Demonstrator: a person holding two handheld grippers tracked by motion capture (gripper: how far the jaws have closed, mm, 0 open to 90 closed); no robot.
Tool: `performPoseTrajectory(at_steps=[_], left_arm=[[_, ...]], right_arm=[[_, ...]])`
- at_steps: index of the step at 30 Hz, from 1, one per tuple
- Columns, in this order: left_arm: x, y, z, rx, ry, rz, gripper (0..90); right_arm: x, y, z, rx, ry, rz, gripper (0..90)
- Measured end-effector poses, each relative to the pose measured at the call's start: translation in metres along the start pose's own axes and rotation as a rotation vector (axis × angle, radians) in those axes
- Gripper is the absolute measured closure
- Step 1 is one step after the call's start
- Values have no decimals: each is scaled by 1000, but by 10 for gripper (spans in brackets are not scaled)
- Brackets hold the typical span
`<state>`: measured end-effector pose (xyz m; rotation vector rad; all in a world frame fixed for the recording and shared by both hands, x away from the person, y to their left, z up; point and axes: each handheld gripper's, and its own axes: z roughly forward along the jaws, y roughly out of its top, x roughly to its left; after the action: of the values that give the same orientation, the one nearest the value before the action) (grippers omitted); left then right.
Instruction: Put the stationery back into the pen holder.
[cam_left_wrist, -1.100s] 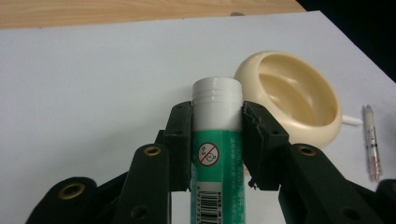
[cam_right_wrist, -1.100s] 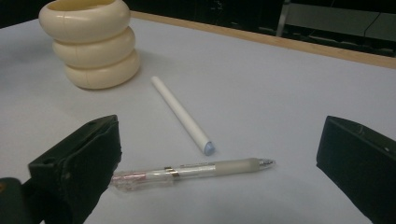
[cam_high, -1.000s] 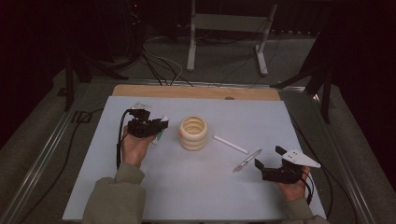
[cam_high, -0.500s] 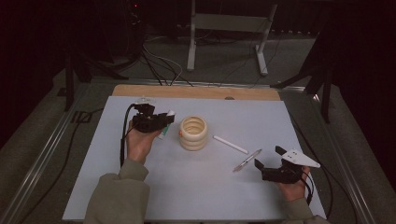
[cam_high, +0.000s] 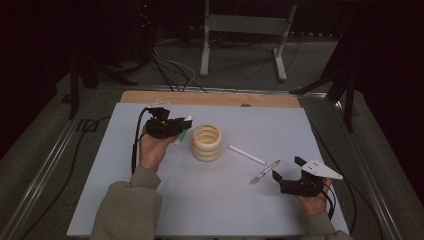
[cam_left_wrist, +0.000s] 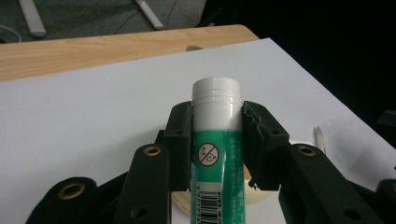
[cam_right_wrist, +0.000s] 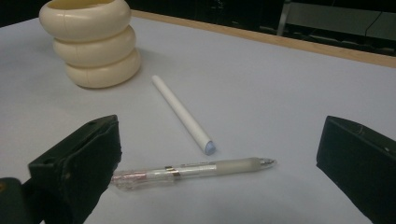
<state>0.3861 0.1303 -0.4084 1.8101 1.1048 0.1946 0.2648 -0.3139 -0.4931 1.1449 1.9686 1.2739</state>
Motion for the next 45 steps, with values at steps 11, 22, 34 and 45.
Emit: performPoseTrajectory(at_steps=[11,22,34,45], left_arm=[[-5,4,8,-19,-55,31,658],[-12,14,13,-27,-69,46,658],[-20,24,24,-53,-100,58,657],[-26,27,34,-45,-95,75,656]], right_arm=[[0,0,0,1,-2,2,0],[0,0,0,1,-3,1,0],[1,0,-1,-4,-2,-1,0],[0,0,-1,-5,-3,2,0]])
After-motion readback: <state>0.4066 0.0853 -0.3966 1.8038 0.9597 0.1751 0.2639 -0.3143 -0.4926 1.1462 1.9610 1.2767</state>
